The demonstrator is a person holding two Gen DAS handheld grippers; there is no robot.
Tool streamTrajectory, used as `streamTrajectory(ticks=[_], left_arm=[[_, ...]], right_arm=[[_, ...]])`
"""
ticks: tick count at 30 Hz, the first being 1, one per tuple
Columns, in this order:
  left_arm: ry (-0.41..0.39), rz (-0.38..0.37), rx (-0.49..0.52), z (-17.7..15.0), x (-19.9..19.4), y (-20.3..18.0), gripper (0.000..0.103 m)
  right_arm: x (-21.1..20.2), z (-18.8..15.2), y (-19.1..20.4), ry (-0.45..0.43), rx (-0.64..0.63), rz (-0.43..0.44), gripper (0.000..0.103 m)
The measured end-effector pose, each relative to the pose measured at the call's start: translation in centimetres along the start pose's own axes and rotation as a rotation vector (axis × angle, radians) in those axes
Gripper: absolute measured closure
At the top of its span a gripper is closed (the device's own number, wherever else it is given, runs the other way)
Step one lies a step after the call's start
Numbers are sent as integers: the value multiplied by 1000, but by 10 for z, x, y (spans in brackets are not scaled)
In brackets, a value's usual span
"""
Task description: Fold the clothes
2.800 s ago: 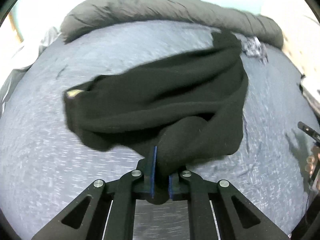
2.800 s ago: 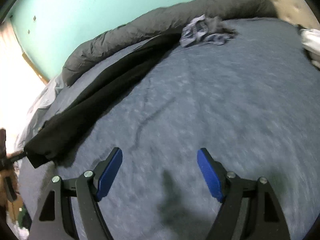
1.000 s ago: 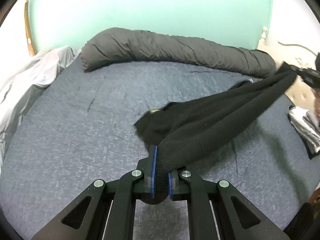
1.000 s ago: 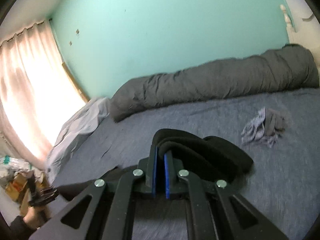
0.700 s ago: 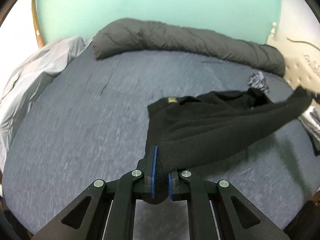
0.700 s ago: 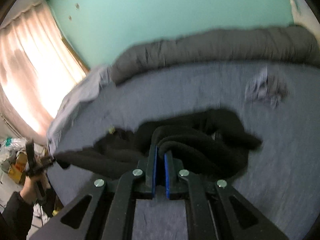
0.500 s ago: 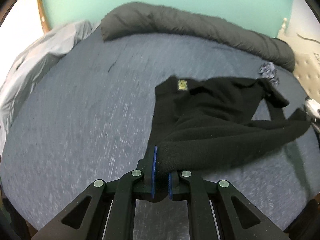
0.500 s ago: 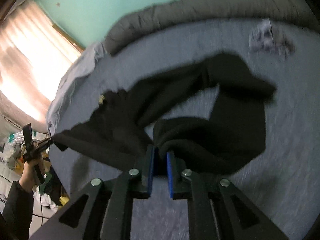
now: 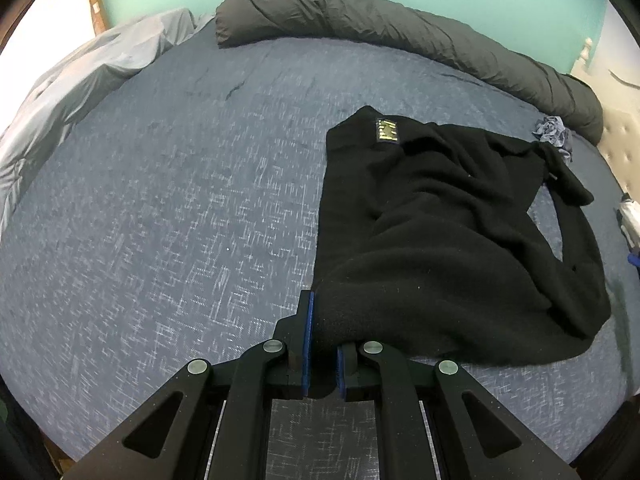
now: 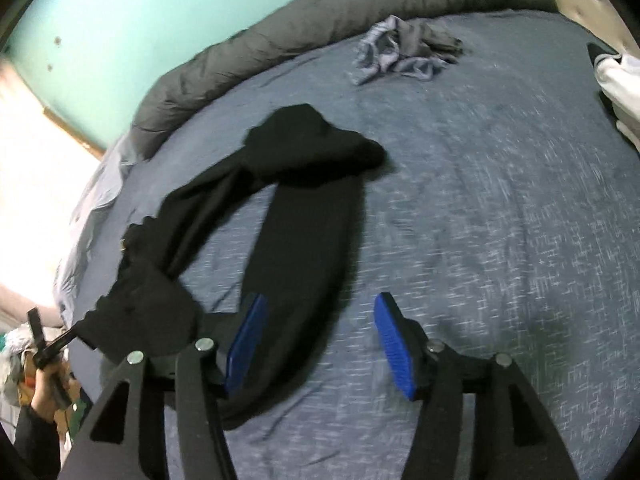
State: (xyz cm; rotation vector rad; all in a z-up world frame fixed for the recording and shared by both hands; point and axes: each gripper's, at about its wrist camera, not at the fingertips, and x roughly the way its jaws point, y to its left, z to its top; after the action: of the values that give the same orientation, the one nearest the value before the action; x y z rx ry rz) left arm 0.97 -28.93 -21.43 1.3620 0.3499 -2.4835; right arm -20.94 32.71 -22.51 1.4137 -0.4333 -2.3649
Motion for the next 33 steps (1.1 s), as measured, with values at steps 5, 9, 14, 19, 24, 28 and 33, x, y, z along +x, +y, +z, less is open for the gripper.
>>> streamTrajectory(ticks=[5,9,14,19,24,28,33], left_arm=[[13,0,1,-4,4,2,93],[21,0,8,-7,7,3,93],[31,0,14,-10,12,4,93],[49,5,13,-11,20,6,93],[54,18,18,-10,20,6,93],[52,21,15,-9,17,5,93],[45,17,27,-12,10,-1,93]], right_arm=[[41,0,-8,50,44,-2,42],[71,5,-11,49,88,-12,42],[96,12,-11,40,119,20,48],[95,17,-8,35,83,14,96],[49,20,-10,-22,52,31,99],[-4,21,-15,-80,41,6,99],[-70,19,-34,-107,32,-54,99]])
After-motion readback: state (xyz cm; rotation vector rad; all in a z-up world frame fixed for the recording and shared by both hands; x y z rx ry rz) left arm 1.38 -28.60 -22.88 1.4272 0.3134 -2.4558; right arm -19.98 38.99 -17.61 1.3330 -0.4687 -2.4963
